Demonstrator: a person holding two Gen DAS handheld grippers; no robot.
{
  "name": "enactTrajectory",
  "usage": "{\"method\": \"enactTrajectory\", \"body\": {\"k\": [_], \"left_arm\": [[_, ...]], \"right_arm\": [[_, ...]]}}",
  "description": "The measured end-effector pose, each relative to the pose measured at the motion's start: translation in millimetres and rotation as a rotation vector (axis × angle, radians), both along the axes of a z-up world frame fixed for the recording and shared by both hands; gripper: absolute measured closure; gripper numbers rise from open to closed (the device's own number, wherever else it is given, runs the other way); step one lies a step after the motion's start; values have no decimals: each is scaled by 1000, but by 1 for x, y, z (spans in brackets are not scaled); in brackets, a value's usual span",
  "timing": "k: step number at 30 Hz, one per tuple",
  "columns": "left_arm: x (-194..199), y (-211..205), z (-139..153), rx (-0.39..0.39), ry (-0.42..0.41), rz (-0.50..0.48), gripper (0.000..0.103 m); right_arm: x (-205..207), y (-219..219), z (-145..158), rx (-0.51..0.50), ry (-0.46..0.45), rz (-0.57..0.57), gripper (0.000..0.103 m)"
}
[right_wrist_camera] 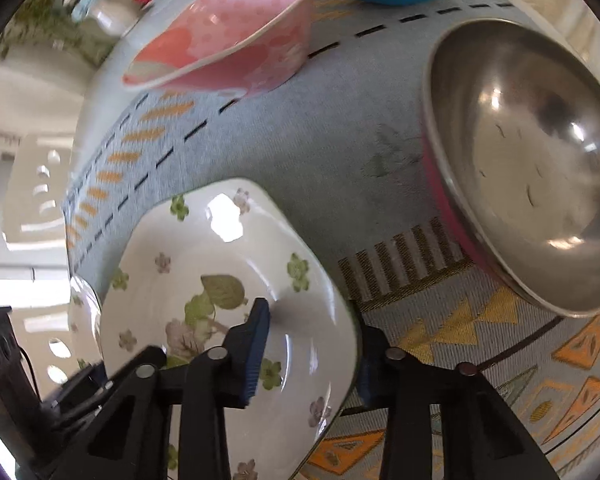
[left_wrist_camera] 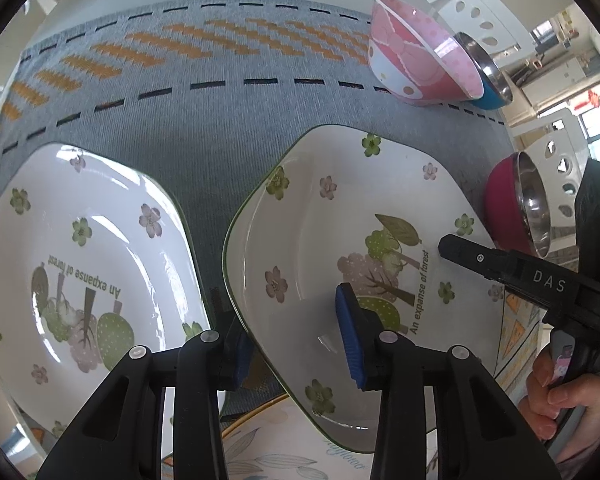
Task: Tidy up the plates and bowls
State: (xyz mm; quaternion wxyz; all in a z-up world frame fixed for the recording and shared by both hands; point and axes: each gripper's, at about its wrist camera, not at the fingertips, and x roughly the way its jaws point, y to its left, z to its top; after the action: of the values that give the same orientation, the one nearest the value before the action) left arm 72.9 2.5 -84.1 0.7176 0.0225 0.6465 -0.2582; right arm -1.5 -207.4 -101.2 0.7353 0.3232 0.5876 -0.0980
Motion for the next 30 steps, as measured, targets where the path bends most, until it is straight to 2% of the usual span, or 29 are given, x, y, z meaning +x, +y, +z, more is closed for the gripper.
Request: {"method": "enactTrajectory", "body": {"k": [5, 19, 21, 23, 28, 30], "left_arm": [[0, 3, 1, 0, 5, 3, 69], [-5, 13, 17, -8, -34, -9, 70], [-5, 17, 19, -2, -49, -4, 76], [-2, 23, 17, -17, -35, 36, 82], [1, 26, 12, -19, -3, 39, 83], [1, 26, 11, -3, 2, 34, 83]], "right_arm": [[-5, -6, 5, 21, -44, -5, 79], [-18, 3, 19, -17, -125, 39, 87], [-20, 5, 20, -9, -135, 46, 89], [-22, 4, 19, 8, -138, 44, 89], [-21, -2, 7, 97, -108, 26, 89], [-21, -5, 0, 127, -77, 21, 83]]}}
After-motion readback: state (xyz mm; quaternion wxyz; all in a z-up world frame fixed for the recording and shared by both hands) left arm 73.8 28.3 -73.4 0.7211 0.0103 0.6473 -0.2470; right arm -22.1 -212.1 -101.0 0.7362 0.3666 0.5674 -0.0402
